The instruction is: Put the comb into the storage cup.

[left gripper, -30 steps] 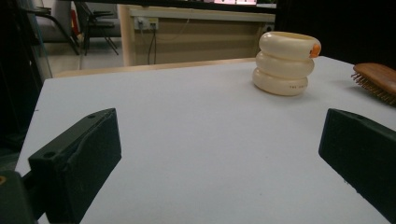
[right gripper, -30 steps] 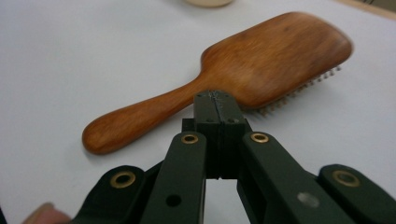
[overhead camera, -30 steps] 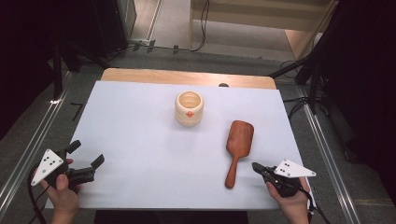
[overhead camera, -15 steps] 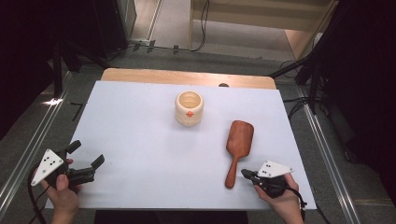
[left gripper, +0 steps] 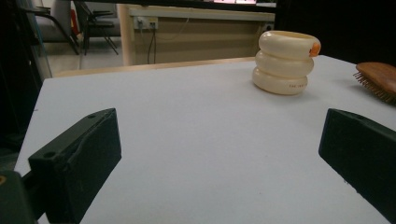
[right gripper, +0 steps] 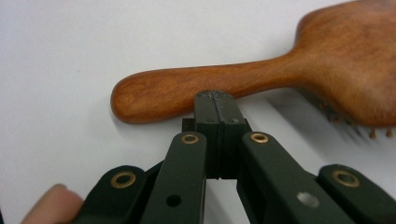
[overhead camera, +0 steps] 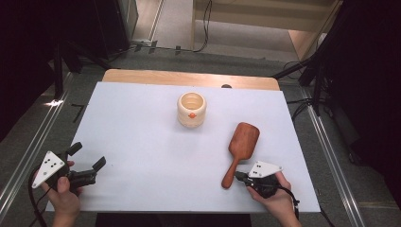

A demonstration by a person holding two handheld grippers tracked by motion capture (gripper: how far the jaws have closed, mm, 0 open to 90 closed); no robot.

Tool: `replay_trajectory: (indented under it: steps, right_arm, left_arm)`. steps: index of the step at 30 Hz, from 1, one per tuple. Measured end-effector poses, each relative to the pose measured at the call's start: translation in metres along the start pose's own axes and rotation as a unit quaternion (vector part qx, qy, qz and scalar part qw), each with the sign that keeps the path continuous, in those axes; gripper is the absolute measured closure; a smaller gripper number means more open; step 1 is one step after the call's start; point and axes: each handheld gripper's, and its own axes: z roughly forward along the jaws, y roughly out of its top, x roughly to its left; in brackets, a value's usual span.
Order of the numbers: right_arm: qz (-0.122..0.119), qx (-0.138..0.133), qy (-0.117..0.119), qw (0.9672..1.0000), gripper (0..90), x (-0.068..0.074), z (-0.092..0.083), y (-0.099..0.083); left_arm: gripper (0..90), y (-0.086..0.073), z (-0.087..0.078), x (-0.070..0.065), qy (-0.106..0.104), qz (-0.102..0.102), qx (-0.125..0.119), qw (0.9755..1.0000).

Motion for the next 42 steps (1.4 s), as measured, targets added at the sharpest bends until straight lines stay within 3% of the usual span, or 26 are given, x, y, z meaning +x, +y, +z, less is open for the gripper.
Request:
replay_trajectory:
  steps: [18,32,35,36,38,39,40,41,42]
  right_arm:
    - [0.002,-0.002,0.005,1.0,88.3,0.003,0.037,0.04]
    - [0.04,-0.006,-0.025,0.9989,88.3,-0.005,0.06,0.061]
    - [0.041,-0.012,-0.019,0.9989,88.1,-0.005,0.058,0.06]
    - [0.039,-0.018,-0.018,0.9989,83.6,-0.005,0.055,0.059]
    - [0.041,-0.053,0.006,0.9977,73.1,-0.005,0.04,0.054]
    - [0.041,-0.053,0.006,0.9977,73.1,-0.005,0.04,0.054]
    - [0.042,-0.068,0.005,0.9968,66.6,-0.005,0.034,0.052]
    - [0.048,-0.101,-0.017,0.9936,59.2,-0.006,0.021,0.046]
    - [0.048,-0.101,-0.017,0.9936,59.2,-0.006,0.021,0.046]
  left_arm:
    - [0.0,0.0,0.001,0.0,0.001,0.003,0.003,1.0]
    - [0.0,0.0,0.002,-0.001,-0.003,0.007,0.007,0.9999]
    - [0.0,0.0,0.002,-0.001,-0.005,0.006,0.007,0.9999]
    - [0.0,0.0,0.002,-0.001,-0.006,0.007,0.007,0.9999]
    - [0.0,0.001,0.002,-0.001,-0.007,0.006,0.007,0.9999]
    - [0.0,0.001,0.002,0.0,-0.007,0.005,0.007,0.9999]
    - [0.0,0.001,0.002,0.0,-0.007,0.004,0.007,0.9999]
    - [0.0,0.001,0.002,0.0,-0.007,0.003,0.007,0.9999]
    - [0.0,0.001,0.002,0.0,-0.009,0.004,0.007,0.9999]
